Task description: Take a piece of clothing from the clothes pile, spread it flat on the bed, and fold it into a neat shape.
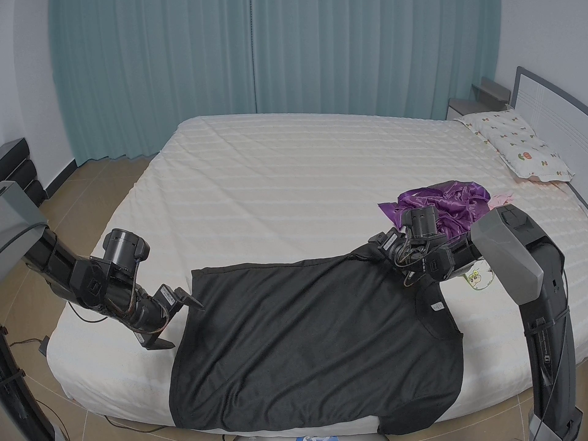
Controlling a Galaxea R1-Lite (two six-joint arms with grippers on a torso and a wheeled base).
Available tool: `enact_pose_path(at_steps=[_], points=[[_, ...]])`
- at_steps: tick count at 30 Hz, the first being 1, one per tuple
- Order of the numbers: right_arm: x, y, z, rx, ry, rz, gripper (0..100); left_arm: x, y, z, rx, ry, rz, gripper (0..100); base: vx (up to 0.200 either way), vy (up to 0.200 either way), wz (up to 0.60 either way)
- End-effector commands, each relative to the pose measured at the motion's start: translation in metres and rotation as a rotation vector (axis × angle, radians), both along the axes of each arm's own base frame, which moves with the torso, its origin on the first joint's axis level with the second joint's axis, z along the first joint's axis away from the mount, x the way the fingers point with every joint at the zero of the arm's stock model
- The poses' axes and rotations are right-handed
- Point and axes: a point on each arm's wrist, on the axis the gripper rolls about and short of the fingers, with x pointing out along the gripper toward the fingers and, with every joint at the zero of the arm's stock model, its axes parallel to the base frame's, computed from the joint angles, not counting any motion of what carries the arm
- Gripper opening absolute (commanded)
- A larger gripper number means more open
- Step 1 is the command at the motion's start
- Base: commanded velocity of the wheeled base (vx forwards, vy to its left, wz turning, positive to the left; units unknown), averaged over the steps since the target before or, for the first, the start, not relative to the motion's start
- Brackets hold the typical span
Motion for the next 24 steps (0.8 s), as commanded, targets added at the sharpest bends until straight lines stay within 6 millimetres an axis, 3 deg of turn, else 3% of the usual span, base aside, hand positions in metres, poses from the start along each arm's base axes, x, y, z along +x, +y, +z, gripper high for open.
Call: enact_pose_path(at_steps=[1, 10, 16, 20, 22, 23, 24], points=[[0.007, 0.003, -0.009, -0.003, 0.016, 0.003, 0, 0.002, 0.001, -0.003, 0.001, 0.008, 0.005, 100, 0.0, 0.0, 0.0], [0.019, 0.003, 0.004, 0.015, -0.035, -0.003, 0, 0.002, 0.003, -0.003, 0.001, 0.006, 0.012, 100, 0.0, 0.0, 0.0], [0.03, 0.008, 0.026, 0.067, -0.129, -0.011, 0, 0.002, 0.005, -0.003, 0.002, 0.006, 0.018, 100, 0.0, 0.0, 0.0], [0.028, 0.008, 0.027, 0.057, -0.105, -0.008, 0, 0.002, 0.006, -0.003, 0.003, 0.008, 0.021, 100, 0.0, 0.0, 0.0], [0.023, 0.006, 0.018, 0.041, -0.052, 0.001, 0, 0.003, 0.008, -0.003, 0.003, 0.008, 0.027, 100, 0.0, 0.0, 0.0], [0.023, 0.005, 0.015, 0.034, -0.046, 0.002, 100, 0.003, 0.008, -0.003, 0.001, 0.009, 0.026, 100, 0.0, 0.0, 0.0], [0.023, 0.004, 0.012, 0.026, -0.04, 0.004, 100, 0.003, 0.008, -0.003, 0.001, 0.009, 0.028, 100, 0.0, 0.0, 0.0]])
